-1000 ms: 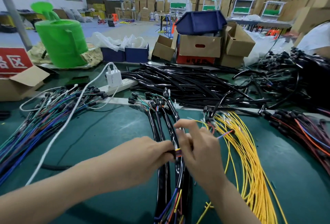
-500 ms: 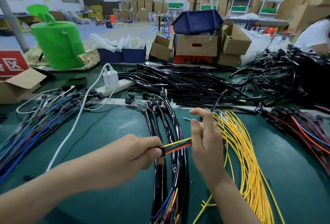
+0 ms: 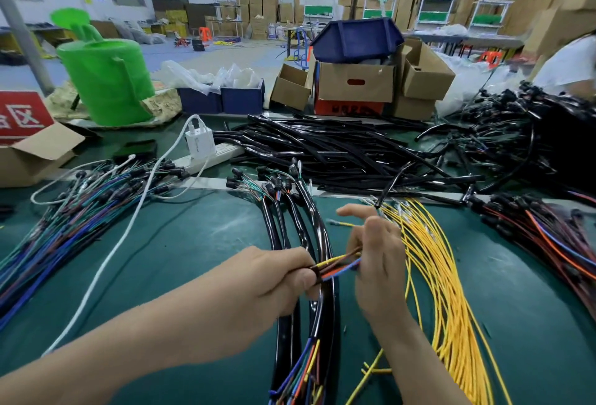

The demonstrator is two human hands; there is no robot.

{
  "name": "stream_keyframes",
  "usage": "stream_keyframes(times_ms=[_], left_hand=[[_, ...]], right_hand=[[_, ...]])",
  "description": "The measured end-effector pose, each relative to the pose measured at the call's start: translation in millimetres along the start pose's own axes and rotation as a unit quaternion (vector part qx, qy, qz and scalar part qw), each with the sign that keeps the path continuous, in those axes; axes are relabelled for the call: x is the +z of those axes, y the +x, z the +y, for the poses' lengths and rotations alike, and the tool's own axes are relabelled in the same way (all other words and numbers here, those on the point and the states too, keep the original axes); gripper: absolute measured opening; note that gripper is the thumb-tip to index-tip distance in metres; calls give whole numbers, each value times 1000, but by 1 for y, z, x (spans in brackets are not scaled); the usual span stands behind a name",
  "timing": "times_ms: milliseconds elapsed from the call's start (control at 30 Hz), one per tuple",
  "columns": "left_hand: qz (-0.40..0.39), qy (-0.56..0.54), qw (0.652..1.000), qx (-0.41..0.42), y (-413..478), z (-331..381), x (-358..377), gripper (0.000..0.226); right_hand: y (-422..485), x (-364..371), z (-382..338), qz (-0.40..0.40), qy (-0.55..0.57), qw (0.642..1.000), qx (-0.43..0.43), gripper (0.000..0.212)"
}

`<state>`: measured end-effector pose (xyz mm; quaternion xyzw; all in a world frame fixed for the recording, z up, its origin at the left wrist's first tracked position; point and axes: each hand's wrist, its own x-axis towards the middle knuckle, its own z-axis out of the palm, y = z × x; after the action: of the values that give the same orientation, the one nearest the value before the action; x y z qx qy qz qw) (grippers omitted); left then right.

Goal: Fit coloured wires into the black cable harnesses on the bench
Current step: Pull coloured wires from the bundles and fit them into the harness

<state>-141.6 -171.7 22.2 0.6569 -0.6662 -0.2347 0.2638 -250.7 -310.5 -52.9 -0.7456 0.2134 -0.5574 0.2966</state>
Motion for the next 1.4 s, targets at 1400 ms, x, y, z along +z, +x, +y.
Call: stream_keyframes(times_ms=[1400], left_hand=[[-97,-163,975,-120,-19,-26,-13,34]], right_hand=[[-1,-10,14,-101,-65,981,150,68]])
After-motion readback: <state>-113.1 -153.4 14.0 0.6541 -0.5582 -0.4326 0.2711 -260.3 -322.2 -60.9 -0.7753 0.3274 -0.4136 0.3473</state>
